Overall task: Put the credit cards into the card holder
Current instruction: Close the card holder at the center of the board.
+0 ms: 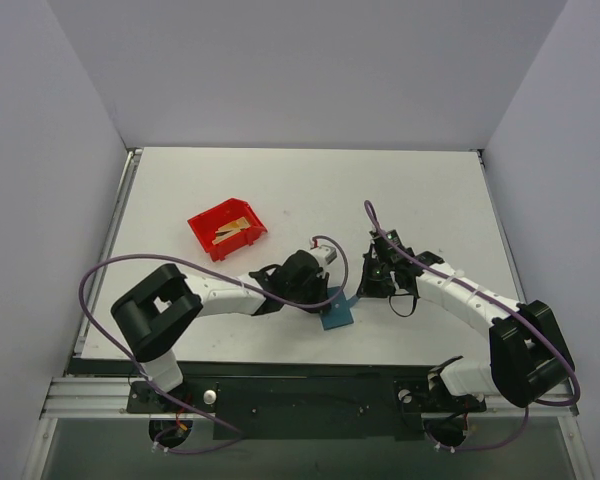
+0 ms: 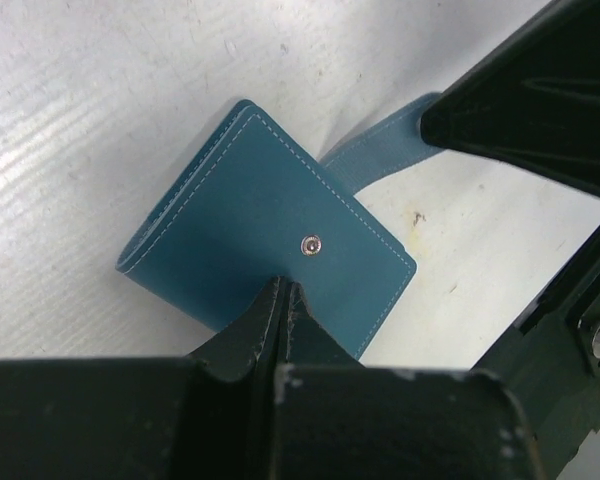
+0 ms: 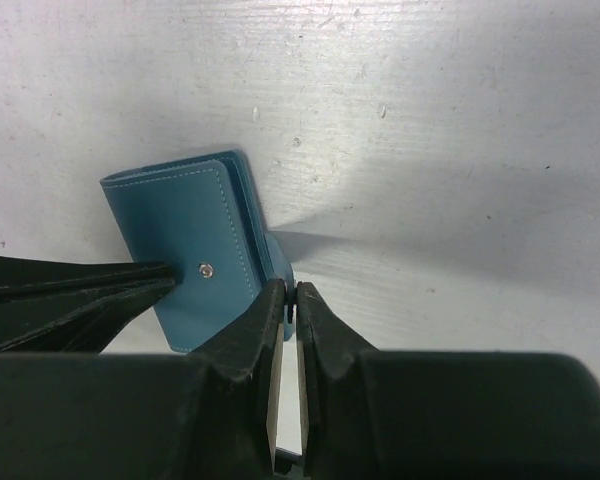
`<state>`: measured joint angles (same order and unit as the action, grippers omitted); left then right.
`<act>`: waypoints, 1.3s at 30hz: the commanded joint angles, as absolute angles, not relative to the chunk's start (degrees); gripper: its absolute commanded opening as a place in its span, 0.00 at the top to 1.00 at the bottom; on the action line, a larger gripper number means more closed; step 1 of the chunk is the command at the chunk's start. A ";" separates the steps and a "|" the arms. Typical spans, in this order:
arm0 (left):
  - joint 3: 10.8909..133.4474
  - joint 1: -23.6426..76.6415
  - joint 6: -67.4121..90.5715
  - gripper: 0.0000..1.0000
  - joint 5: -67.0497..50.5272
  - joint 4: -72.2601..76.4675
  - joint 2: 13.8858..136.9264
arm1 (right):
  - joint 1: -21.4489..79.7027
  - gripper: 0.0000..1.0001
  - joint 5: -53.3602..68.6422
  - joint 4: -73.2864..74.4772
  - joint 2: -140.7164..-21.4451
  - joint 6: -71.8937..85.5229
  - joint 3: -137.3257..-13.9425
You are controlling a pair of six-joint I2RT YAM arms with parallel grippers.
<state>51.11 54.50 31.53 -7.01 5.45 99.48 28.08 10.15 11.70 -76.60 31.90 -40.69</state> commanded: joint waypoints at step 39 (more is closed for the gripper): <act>43.15 56.25 35.42 1.00 -5.01 7.47 95.62 | 35.77 0.69 21.80 5.01 -80.95 26.81 -40.61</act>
